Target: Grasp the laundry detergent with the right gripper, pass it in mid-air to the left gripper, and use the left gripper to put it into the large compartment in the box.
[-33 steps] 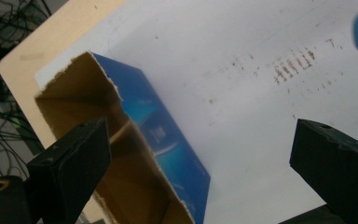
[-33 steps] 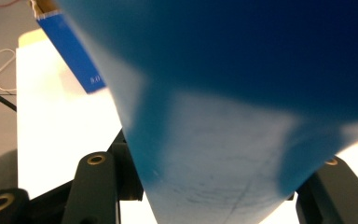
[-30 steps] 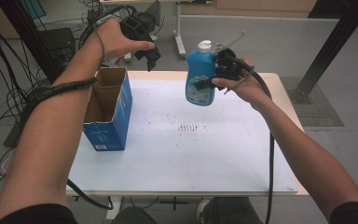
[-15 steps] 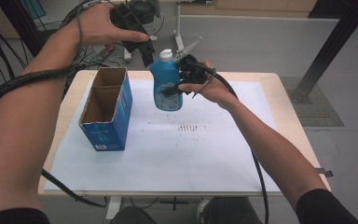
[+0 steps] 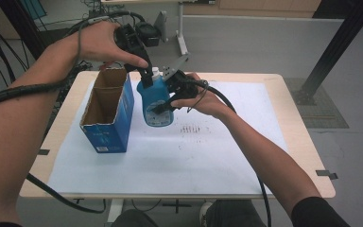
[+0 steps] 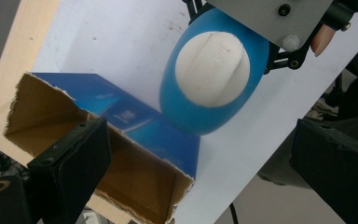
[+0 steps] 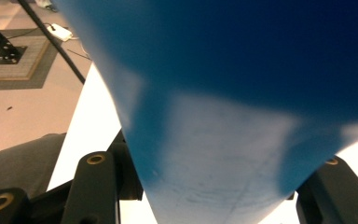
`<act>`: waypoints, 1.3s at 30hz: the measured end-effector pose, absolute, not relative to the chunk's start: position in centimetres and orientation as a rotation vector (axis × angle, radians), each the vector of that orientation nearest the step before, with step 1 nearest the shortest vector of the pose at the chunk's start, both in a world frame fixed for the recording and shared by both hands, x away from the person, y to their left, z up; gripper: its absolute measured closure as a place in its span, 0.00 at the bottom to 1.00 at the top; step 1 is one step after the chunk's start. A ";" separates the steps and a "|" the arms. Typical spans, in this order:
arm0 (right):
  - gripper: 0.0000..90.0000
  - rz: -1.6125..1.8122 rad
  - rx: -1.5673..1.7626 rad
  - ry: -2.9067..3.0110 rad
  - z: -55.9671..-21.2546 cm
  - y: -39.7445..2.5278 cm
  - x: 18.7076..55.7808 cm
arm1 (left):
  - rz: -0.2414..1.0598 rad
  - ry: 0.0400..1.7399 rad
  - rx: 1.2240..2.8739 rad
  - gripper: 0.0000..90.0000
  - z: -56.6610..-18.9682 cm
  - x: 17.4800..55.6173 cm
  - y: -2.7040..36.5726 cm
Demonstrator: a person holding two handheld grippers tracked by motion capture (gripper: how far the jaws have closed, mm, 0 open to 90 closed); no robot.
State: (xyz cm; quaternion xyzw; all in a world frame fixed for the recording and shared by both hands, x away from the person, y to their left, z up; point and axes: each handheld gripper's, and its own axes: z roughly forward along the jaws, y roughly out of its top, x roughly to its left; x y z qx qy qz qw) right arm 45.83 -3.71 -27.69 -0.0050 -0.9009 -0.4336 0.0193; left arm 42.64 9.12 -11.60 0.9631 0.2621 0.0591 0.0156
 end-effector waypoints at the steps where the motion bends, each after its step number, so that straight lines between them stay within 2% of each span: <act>1: 0.49 -1.351 -0.007 -2.800 -27.8 -3.7 45.6 | 0.175 0.812 2.997 0.06 -11.7 42.6 9.1; 11: 0.49 -1.370 0.016 -2.796 -27.9 -3.8 44.7 | 0.113 0.764 3.024 0.05 -12.7 42.1 7.9; 39: 0.49 -1.449 0.127 -2.752 -26.3 -5.1 43.0 | 0.087 0.654 3.055 0.05 -14.2 41.7 5.7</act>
